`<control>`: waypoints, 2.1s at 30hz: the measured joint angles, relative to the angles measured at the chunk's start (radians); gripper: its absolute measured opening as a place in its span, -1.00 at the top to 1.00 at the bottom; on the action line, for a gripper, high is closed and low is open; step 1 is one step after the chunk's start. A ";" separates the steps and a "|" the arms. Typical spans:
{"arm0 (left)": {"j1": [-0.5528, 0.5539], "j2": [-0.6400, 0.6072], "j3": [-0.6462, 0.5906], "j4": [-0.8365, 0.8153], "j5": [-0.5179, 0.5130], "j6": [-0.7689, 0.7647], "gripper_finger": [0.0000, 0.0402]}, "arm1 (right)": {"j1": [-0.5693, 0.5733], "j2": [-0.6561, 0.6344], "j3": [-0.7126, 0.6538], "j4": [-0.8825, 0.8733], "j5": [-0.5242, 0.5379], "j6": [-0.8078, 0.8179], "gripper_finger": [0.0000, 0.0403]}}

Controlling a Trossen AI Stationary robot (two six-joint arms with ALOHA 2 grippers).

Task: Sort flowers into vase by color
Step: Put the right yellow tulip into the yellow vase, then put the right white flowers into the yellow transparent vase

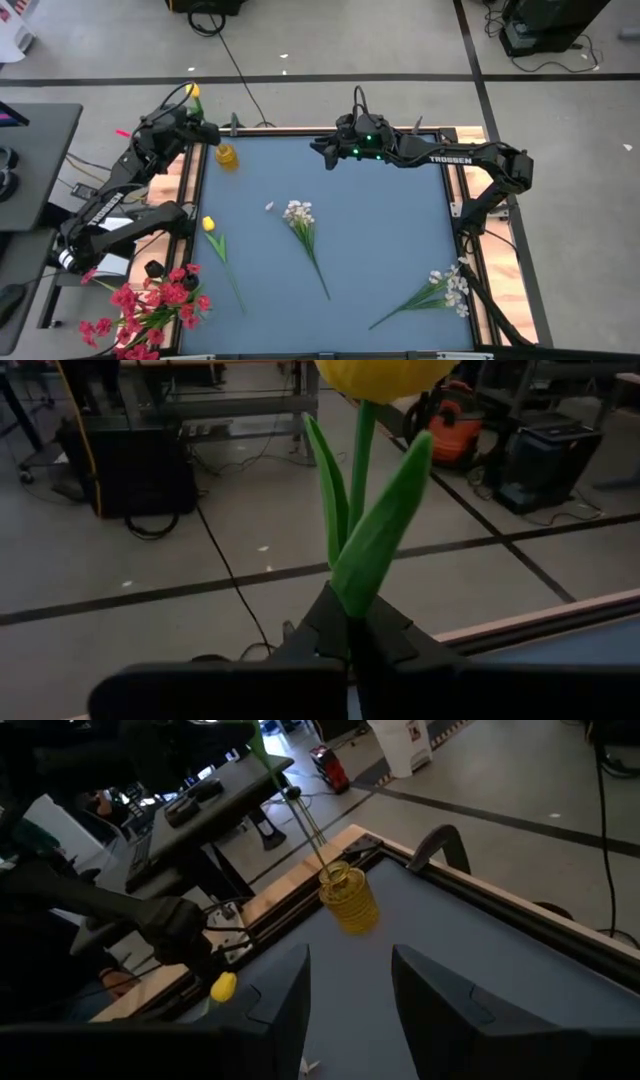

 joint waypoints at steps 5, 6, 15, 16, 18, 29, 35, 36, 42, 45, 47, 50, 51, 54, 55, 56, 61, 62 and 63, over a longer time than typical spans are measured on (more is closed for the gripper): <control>0.000 0.049 0.000 -0.002 -0.033 -0.018 0.92 | 0.000 0.000 0.000 -0.052 0.002 0.029 0.25; 0.000 0.064 0.000 -0.005 -0.034 -0.035 0.89 | 0.000 0.000 0.000 -0.073 0.002 0.040 0.25; 0.000 0.121 0.000 -0.047 -0.053 -0.128 0.39 | -0.007 0.000 0.000 -0.384 -0.017 0.280 0.15; 0.000 0.121 0.000 -0.054 -0.052 -0.131 0.35 | -0.008 0.000 0.000 -0.428 -0.020 0.308 0.15; 0.000 0.119 0.000 -0.071 -0.051 -0.137 0.27 | -0.008 0.000 0.000 -0.504 -0.021 0.344 0.15; 0.000 0.119 0.124 -0.277 -0.030 -0.153 0.11 | 0.034 0.000 0.000 -0.703 -0.095 0.467 0.16; 0.000 0.119 0.202 -0.380 -0.039 -0.148 0.11 | 0.078 0.000 0.000 -0.802 -0.100 0.500 0.16; 0.000 0.119 0.215 -0.394 -0.038 -0.153 0.11 | 0.085 0.000 0.000 -0.818 -0.117 0.499 0.16; -0.002 0.119 0.287 -0.428 0.128 -0.145 0.11 | 0.141 0.000 0.000 -0.897 -0.261 0.522 0.16; -0.003 0.121 0.310 -0.430 0.300 -0.107 0.13 | 0.186 0.000 0.000 -0.916 -0.307 0.550 0.16; -0.003 0.122 0.317 -0.434 0.424 -0.107 0.15 | 0.225 0.000 0.000 -0.919 -0.328 0.568 0.16; -0.016 0.122 0.318 -0.431 0.575 -0.122 0.19 | 0.293 0.000 0.000 -0.919 -0.336 0.609 0.16; -0.028 0.125 0.318 -0.431 0.614 -0.132 0.20 | 0.317 0.000 0.000 -0.919 -0.333 0.627 0.16; -0.086 0.128 0.318 -0.428 0.662 -0.151 0.25 | 0.395 0.000 0.000 -0.917 -0.297 0.676 0.16; -0.111 0.132 0.318 -0.419 0.673 -0.157 0.26 | 0.421 0.000 0.000 -0.918 -0.277 0.689 0.16; -0.139 0.135 0.318 -0.405 0.681 -0.169 0.27 | 0.447 0.000 0.000 -0.917 -0.252 0.701 0.16; -0.302 0.166 0.318 -0.286 0.683 -0.272 0.28 | 0.567 0.000 0.000 -0.914 -0.174 0.789 0.16; -0.339 0.173 0.318 -0.258 0.682 -0.287 0.29 | 0.590 0.000 0.000 -0.910 -0.166 0.817 0.16; -0.378 0.183 0.318 -0.232 0.675 -0.303 0.29 | 0.613 0.000 0.000 -0.906 -0.162 0.841 0.16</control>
